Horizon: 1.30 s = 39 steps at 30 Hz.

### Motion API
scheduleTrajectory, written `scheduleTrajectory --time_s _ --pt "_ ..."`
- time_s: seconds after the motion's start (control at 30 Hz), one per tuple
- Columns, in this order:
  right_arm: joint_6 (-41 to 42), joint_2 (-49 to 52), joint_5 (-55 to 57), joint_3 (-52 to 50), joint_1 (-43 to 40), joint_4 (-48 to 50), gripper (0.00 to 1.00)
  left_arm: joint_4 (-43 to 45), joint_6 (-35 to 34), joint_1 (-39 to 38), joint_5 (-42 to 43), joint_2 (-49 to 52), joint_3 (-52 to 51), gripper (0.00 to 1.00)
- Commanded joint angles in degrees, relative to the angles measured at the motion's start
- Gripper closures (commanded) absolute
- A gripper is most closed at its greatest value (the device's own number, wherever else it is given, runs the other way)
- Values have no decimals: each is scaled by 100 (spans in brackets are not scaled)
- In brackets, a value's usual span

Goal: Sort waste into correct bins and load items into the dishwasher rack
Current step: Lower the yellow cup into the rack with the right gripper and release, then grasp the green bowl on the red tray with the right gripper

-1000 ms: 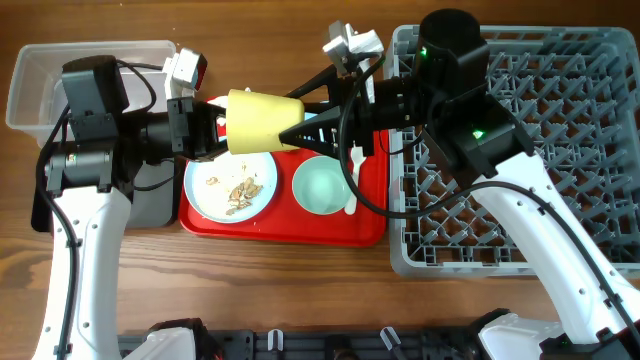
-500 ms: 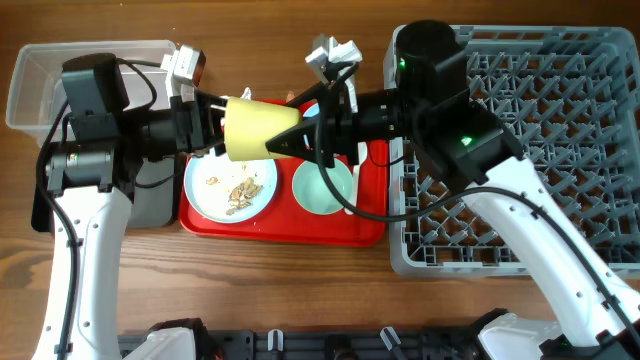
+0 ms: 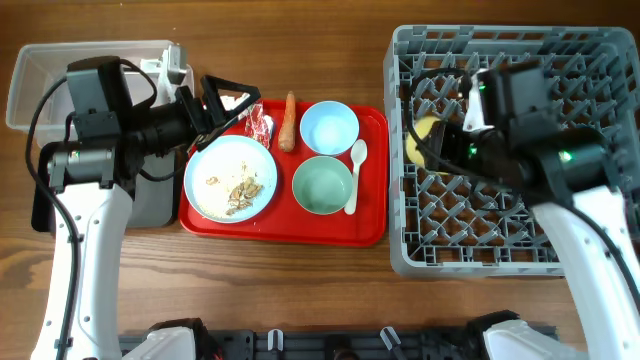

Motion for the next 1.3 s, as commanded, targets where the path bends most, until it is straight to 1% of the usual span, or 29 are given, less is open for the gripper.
scheduleTrajectory --time_s 0.0,0.07,0.13,0.17,0.2,0.27,0.3,0.37,0.43,0.47,0.5,0.57,0.6,0.63,0.7,0.77,0.8,0.83,0.9,0.93,1.0,1.07,1.13,1.23,1.27 --pt "492 704 581 9 -7 -302 50 -9 35 -22 -201 -57 28 0" --pt "514 1104 509 9 -7 -417 50 -101 39 -22 -201 -57 26 0" --pt "503 1386 514 9 -7 -505 46 -232 170 -22 -199 -57 28 0" --pt "494 1517 518 9 -7 -501 33 -321 267 -22 -203 -57 28 0" --pt "496 1668 588 9 -7 -459 28 -426 363 -22 -208 -57 26 0" --pt "496 1926 726 9 -7 -374 20 -603 490 -22 -203 -59 26 0" --pt "487 1963 660 9 -7 -328 19 -662 490 -22 -201 -59 28 0" --pt "170 1875 282 68 -7 -127 19 -715 490 -22 -203 -59 28 0" --pt "146 1720 208 240 -4 -116 19 -713 492 -22 -203 -59 28 0" --pt "35 1541 138 426 13 -92 19 -713 520 -20 -205 -59 28 1" --pt "-251 1355 -96 562 52 35 23 -708 651 -20 -214 -76 33 2" --pt "-813 1029 -789 647 160 459 34 -758 684 -11 -636 -160 98 4" --pt "-1014 890 -1150 647 245 699 35 -804 682 7 -898 -238 162 5" --pt "-1108 785 -1480 647 442 990 36 -964 680 61 -1517 -424 352 5" --pt "-1027 835 -1436 629 778 1123 38 -1373 592 129 -2780 -697 715 4" --pt "-750 1084 -1021 520 1237 1115 38 -1884 595 142 -4387 -1012 1187 1" --pt "-466 1318 -743 435 1473 1110 38 -2085 597 142 -5064 -1169 1373 0" --pt "-260 1572 -522 365 1622 1119 38 -2223 597 142 -5600 -1355 1486 0" --pt "306 2138 -76 299 1764 1075 38 -2369 597 142 -6245 -1659 1499 0" --pt "531 2448 55 295 1768 1062 38 -2457 597 142 -6387 -1755 1499 0" --pt "658 2900 87 295 1744 1097 40 -2645 599 142 -6487 -1904 1499 0" --pt "798 3401 20 295 1696 1115 48 -2830 599 142 -6485 -1967 1499 0" --pt "782 3707 -46 295 1694 1154 53 -2968 599 142 -6485 -1958 1497 0" --pt "645 4024 -192 293 1705 1235 54 -3005 601 142 -6481 -1880 1495 0" --pt "645 4065 -190 291 1705 1239 56 -3005 599 142 -6478 -1834 1495 0"
